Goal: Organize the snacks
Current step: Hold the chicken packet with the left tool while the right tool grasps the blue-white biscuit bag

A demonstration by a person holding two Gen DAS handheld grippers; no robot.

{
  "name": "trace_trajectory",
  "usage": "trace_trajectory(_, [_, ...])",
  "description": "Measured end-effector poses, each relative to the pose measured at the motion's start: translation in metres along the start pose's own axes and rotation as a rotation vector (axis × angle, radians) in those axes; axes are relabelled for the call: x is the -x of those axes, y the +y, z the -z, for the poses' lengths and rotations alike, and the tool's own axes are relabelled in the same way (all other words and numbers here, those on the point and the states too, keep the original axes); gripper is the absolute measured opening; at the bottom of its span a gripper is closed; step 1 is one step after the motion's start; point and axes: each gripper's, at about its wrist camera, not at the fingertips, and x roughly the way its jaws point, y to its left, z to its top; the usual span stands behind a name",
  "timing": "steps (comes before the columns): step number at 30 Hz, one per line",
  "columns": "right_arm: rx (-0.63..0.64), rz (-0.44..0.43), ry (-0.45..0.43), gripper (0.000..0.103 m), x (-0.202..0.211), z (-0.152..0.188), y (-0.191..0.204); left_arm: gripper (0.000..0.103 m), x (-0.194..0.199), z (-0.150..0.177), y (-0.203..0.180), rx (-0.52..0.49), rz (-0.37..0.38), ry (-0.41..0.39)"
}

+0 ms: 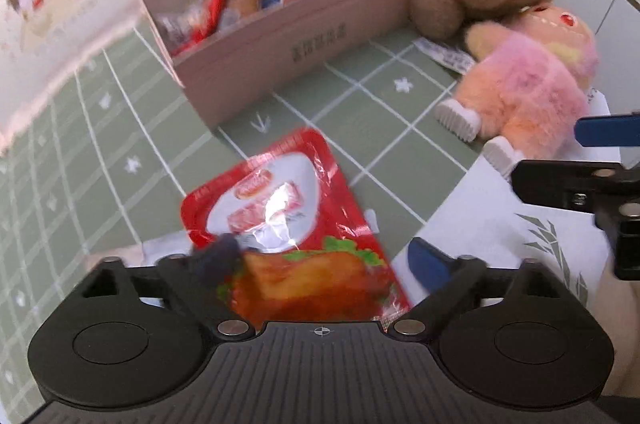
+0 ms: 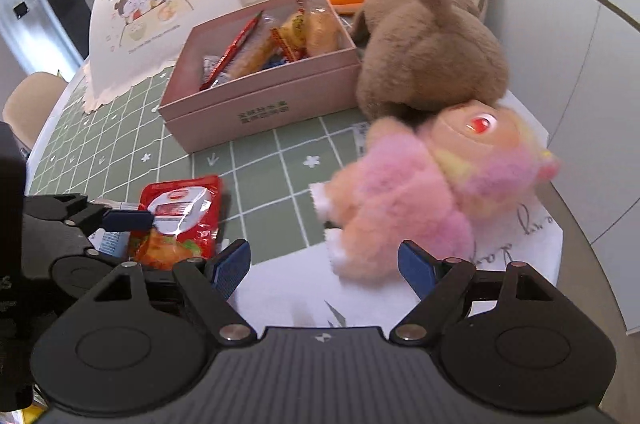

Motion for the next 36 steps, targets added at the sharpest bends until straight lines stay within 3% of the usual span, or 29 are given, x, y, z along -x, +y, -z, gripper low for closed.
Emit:
trace_trajectory(3, [-0.006,-0.010,0.003,0.082,-0.001,0.001,-0.004,0.094,0.006,0.003,0.008,0.053,0.040,-0.030])
trace_trajectory(7, [0.033,-0.036,0.009,0.082,-0.002,0.005,0.001,0.069,0.035,0.016,0.038,0.215,0.090,-0.113])
trace_trajectory(11, [0.033,-0.060,0.047,0.082,-0.012,0.011,0.006,0.067,0.027,0.019,0.063,0.343,0.105,-0.059])
trace_trajectory(13, [0.038,-0.071,0.061,0.082,-0.015,0.013,0.010,0.068,0.017,0.014,0.060,0.329,0.115,-0.028])
trace_trajectory(20, [0.146,-0.023,0.098,0.082,-0.019,0.024,0.026,0.099,-0.009,-0.003,0.014,0.064,0.034,0.006])
trace_trajectory(24, [0.173,0.011,0.113,0.082,-0.018,0.032,0.026,0.098,-0.011,-0.005,0.012,0.038,0.048,0.011])
trace_trajectory(27, [0.169,0.018,0.112,0.082,-0.016,0.034,0.023,0.088,-0.007,-0.003,0.017,0.055,0.041,0.002])
trace_trajectory(31, [0.157,0.024,0.103,0.082,-0.014,0.032,0.020,0.081,0.000,0.000,0.026,0.092,0.085,-0.017])
trace_trajectory(33, [0.158,0.021,0.098,0.082,-0.014,0.032,0.020,0.068,0.008,0.001,0.028,0.109,0.092,-0.039])
trace_trajectory(35, [0.167,0.023,0.086,0.082,-0.014,0.031,0.023,0.044,0.016,0.002,0.033,0.127,0.096,-0.056])
trace_trajectory(36, [0.175,0.027,0.074,0.082,-0.014,0.030,0.025,0.042,0.020,0.004,0.037,0.137,0.108,-0.071])
